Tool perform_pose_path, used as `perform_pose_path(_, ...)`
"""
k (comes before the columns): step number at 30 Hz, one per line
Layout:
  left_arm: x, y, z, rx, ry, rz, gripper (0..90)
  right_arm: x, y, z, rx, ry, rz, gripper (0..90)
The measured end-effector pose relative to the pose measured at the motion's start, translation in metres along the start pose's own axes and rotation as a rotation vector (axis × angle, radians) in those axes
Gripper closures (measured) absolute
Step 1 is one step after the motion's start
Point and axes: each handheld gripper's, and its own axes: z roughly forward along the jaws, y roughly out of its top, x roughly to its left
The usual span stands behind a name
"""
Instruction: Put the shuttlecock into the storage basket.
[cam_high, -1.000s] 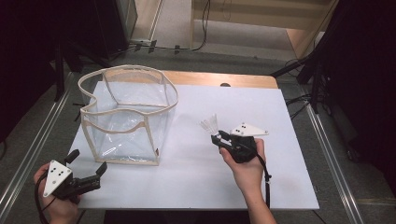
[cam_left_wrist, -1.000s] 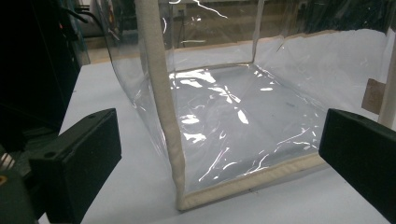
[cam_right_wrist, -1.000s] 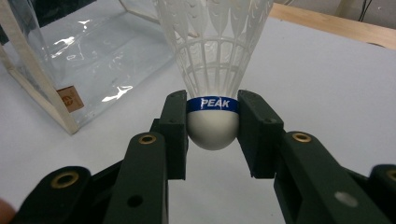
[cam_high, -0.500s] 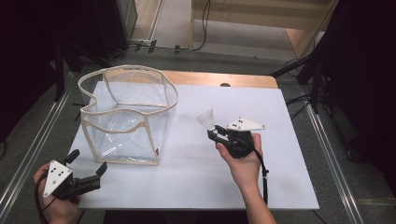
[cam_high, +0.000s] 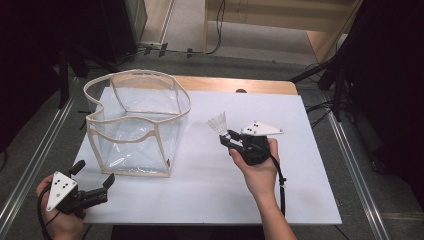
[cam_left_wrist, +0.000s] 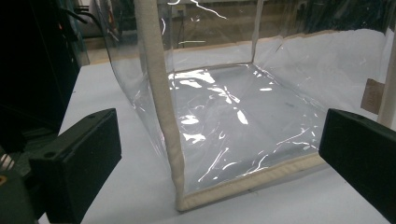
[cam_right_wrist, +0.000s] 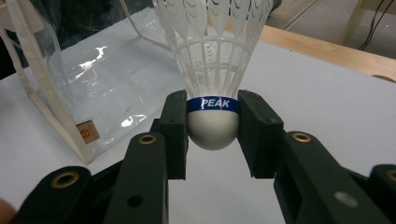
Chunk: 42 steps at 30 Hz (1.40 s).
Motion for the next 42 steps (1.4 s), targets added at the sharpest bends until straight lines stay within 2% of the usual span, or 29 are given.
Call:
perform_pose_path(18,0.000,0.000,0.000,0.002,0.001,0.004,0.0,0.005,0.021,-0.001,-0.026,0.018,-0.025,63.1)
perform_pose_path(35,0.000,0.000,0.000,0.000,-0.002,0.004,0.0,0.000,0.039,-0.003,-0.059,0.022,-0.010,63.1)
perform_pose_path(42,0.000,0.000,0.000,0.001,-0.001,0.002,0.0,0.000,0.046,-0.003,-0.077,0.025,-0.020,63.1)
